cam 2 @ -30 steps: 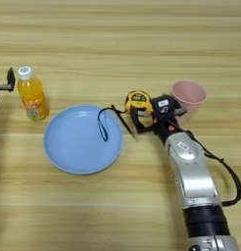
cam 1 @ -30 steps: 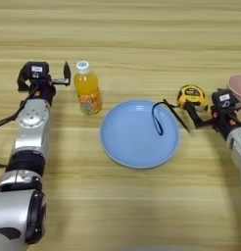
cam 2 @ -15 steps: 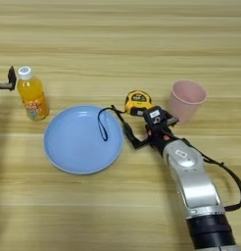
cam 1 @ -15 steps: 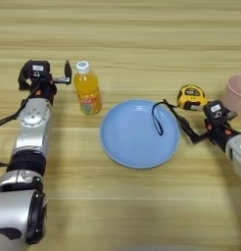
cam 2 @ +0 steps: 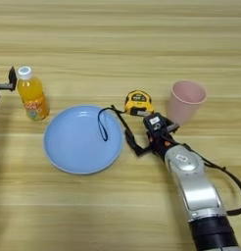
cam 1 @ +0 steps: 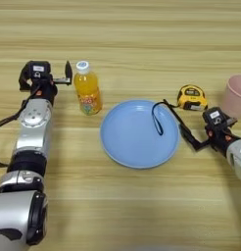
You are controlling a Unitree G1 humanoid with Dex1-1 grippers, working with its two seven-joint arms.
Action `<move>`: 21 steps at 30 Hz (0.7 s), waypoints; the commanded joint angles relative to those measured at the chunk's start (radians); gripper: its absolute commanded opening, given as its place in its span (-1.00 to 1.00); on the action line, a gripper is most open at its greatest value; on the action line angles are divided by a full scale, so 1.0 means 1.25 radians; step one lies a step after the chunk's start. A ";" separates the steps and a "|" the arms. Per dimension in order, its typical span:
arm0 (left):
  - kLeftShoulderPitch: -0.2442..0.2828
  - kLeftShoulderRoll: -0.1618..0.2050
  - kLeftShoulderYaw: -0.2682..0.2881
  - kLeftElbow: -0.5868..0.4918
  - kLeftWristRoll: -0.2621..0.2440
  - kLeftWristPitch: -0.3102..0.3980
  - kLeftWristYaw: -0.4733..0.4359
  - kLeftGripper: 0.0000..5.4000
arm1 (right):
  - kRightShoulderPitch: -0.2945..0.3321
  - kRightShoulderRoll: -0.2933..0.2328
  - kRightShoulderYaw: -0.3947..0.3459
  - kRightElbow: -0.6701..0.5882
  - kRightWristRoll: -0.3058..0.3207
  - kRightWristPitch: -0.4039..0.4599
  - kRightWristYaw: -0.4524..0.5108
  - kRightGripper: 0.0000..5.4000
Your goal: Move the objects on the table
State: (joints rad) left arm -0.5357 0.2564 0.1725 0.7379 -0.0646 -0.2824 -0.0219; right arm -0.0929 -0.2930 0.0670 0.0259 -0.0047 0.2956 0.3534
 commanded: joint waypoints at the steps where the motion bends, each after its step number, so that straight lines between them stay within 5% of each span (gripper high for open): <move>1: 0.004 -0.001 -0.004 -0.010 0.010 0.013 0.005 1.00 | -0.005 -0.006 0.003 0.022 -0.007 -0.002 0.001 0.99; 21: 0.007 -0.006 -0.002 -0.019 0.016 0.017 0.008 1.00 | -0.020 0.023 0.000 0.083 0.079 0.104 0.045 0.99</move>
State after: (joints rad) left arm -0.5348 0.2513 0.1724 0.7257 -0.0488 -0.2786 -0.0188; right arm -0.1346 -0.2621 0.0554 0.0904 0.1051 0.3799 0.4118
